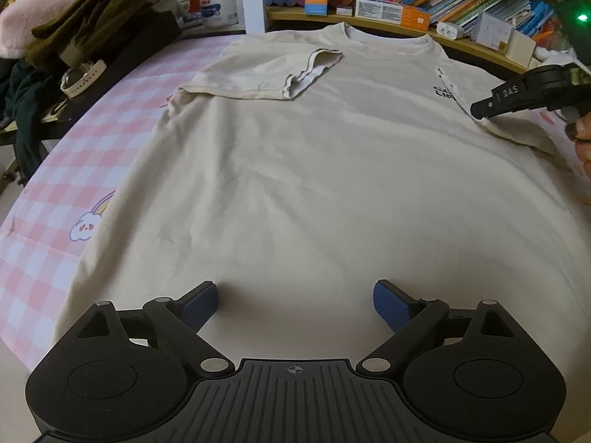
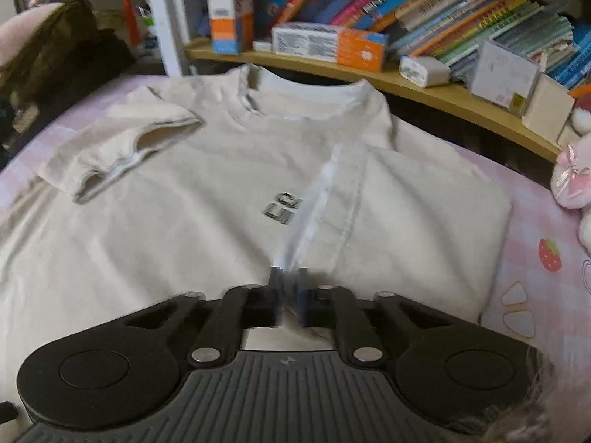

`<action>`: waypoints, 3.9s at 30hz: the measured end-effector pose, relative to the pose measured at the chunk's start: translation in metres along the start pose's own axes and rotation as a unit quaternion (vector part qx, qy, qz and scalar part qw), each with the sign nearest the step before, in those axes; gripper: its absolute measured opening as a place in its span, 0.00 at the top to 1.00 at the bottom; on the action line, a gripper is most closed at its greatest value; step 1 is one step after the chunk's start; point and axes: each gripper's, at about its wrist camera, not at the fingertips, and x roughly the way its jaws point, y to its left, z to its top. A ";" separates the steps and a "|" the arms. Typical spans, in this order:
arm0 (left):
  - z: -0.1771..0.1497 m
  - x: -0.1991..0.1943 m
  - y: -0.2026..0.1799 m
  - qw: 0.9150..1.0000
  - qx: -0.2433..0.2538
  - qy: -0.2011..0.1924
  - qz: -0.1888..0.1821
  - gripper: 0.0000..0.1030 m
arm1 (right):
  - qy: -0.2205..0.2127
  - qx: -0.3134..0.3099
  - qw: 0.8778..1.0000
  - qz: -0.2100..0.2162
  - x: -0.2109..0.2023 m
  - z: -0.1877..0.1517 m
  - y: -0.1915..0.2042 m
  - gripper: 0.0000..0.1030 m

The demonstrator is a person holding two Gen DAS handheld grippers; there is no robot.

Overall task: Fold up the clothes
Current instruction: 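Fold the held side inward over the shirt body with the right gripper, release, then withdraw the open right gripper from the folded side, then move both grippers to the shirt hem and close them on it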

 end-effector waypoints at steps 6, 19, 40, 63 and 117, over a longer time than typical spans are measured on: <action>0.004 -0.001 -0.008 1.000 0.012 0.001 -0.003 0.09 | 0.003 -0.024 0.999 -0.021 0.010 -0.006 0.017 0.88; 0.010 -0.016 -0.039 0.999 0.023 -0.022 -0.003 0.09 | -0.048 0.006 0.998 -0.035 -0.063 -0.036 -0.003 0.58; -0.028 -0.053 -0.058 0.998 -0.018 -0.030 0.050 0.09 | -0.024 0.072 0.995 -0.065 -0.068 -0.073 -0.069 0.84; -0.026 -0.062 -0.013 0.995 0.032 -0.083 -0.046 0.09 | -0.057 0.121 0.983 -0.125 -0.183 -0.177 0.036 0.15; -0.090 -0.038 0.205 0.984 -0.086 0.016 -0.158 0.76 | -0.006 0.286 0.946 -0.155 -0.229 -0.298 0.087 0.40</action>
